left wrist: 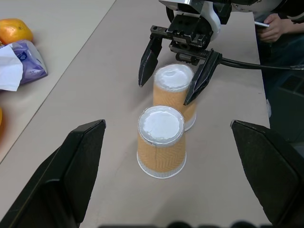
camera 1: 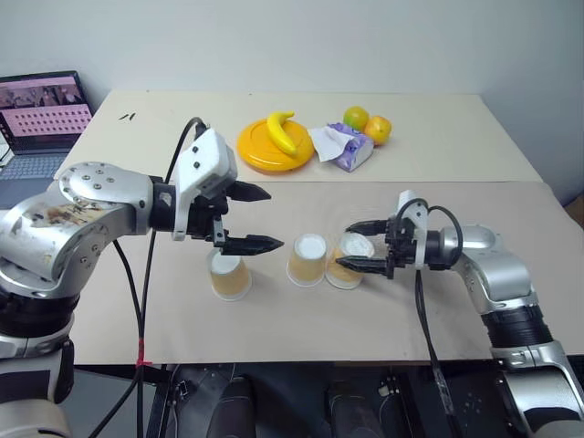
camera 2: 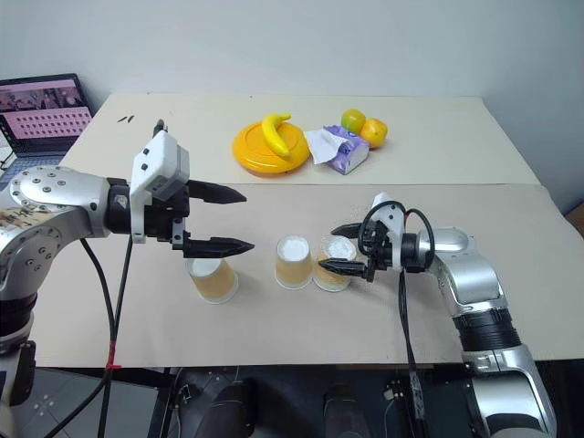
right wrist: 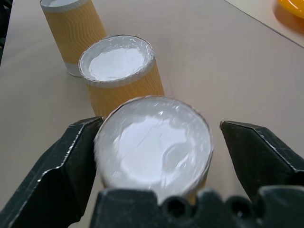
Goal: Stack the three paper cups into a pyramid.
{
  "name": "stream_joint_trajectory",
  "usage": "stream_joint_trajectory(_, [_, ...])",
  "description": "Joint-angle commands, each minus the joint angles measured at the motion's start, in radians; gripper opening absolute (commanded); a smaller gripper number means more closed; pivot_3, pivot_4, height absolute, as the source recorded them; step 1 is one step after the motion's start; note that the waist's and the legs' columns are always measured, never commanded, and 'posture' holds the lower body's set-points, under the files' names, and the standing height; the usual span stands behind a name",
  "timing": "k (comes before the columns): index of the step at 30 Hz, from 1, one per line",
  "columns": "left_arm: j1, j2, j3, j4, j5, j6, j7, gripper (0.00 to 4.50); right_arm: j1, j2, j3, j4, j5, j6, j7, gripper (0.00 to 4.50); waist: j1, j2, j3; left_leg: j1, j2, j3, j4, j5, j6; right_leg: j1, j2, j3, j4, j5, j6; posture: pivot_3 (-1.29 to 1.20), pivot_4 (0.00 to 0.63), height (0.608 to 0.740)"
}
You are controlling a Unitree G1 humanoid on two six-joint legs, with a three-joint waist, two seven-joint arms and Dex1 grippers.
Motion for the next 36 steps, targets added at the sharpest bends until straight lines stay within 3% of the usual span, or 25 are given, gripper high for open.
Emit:
stream_joint_trajectory(1, [-0.028,0.006,0.027,-0.013,0.002,-0.017,-0.002,4.5,-0.04,-0.031,-0.04,-0.076,0.049,0.031,0.017,4.43,0.0,0.0,0.0,0.0,0.0,0.0,0.0,0.0,0.0,0.0,0.0,0.0,0.0,0.0,0.0,0.0,0.15,0.732])
stream_joint_trajectory(5, [-0.032,0.005,0.022,-0.003,0.007,-0.021,-0.005,4.5,-0.079,-0.077,-0.098,-0.151,0.13,0.123,0.018,4.43,0.001,0.0,0.0,0.0,0.0,0.0,0.0,0.0,0.0,0.0,0.0,0.0,0.0,0.0,0.0,0.0,0.15,0.732])
stream_joint_trajectory(9, [-0.029,0.006,0.025,0.004,0.008,-0.023,-0.007,4.5,-0.174,-0.125,-0.22,-0.218,0.332,0.333,-0.007,4.43,0.001,0.0,0.0,0.0,0.0,0.0,0.0,0.0,0.0,0.0,0.0,0.0,0.0,0.0,0.0,0.0,0.15,0.732])
stream_joint_trajectory(13, [-0.018,-0.013,0.067,0.014,-0.023,-0.005,0.018,4.5,-0.256,-0.174,-0.336,-0.226,0.459,0.414,-0.031,4.43,0.002,0.0,0.0,0.0,0.0,0.0,-0.001,0.0,0.0,0.0,0.0,0.0,0.0,0.0,0.0,0.0,0.15,0.732])
stream_joint_trajectory(15, [0.037,0.008,0.123,0.02,-0.026,-0.003,0.03,4.5,-0.255,-0.238,-0.341,-0.211,0.442,0.391,0.016,4.43,0.003,0.0,0.0,0.0,0.0,0.0,-0.001,0.0,0.0,0.0,0.0,0.0,0.0,0.0,0.0,0.0,0.15,0.732])
stream_joint_trajectory(19, [0.196,0.11,0.211,-0.026,0.022,-0.04,0.014,4.5,-0.173,-0.376,-0.211,-0.189,0.289,0.259,0.147,4.43,0.001,0.0,0.0,0.0,0.0,0.0,-0.002,-0.001,0.001,-0.001,0.0,0.0,-0.001,-0.001,-0.001,0.0,0.15,0.732])
stream_joint_trajectory(22, [0.314,0.142,0.308,-0.062,0.032,-0.066,0.028,4.5,-0.149,-0.419,-0.163,-0.17,0.261,0.207,0.244,4.43,-0.004,0.0,0.0,0.0,0.001,0.001,-0.002,-0.001,0.001,-0.002,0.0,0.0,-0.001,-0.001,-0.002,0.0,0.15,0.732])
stream_joint_trajectory(26, [0.519,0.045,0.454,-0.096,0.149,-0.229,0.138,4.5,-0.161,-0.43,-0.099,-0.116,0.223,0.156,0.343,4.43,-0.004,0.0,0.0,0.001,0.001,0.001,-0.003,-0.001,0.001,-0.002,0.0,0.0,0.0,-0.001,-0.002,0.0,0.15,0.732])
stream_joint_trajectory(31, [0.695,-0.1,0.623,-0.175,0.047,-0.273,0.154,4.5,-0.252,-0.399,-0.038,-0.03,0.194,0.144,0.401,4.43,-0.002,0.0,0.0,0.0,0.001,0.002,-0.002,-0.001,0.001,-0.002,-0.001,0.0,-0.001,-0.001,-0.003,0.0,0.15,0.732])
stream_joint_trajectory(36, [0.886,-0.246,0.669,-0.233,-0.004,-0.309,0.18,4.5,-0.305,-0.379,-0.001,0.036,0.168,0.124,0.433,4.43,0.001,0.0,0.0,0.001,0.001,0.001,-0.002,-0.001,0.001,-0.001,-0.001,0.0,-0.001,-0.001,-0.003,0.0,0.15,0.732])
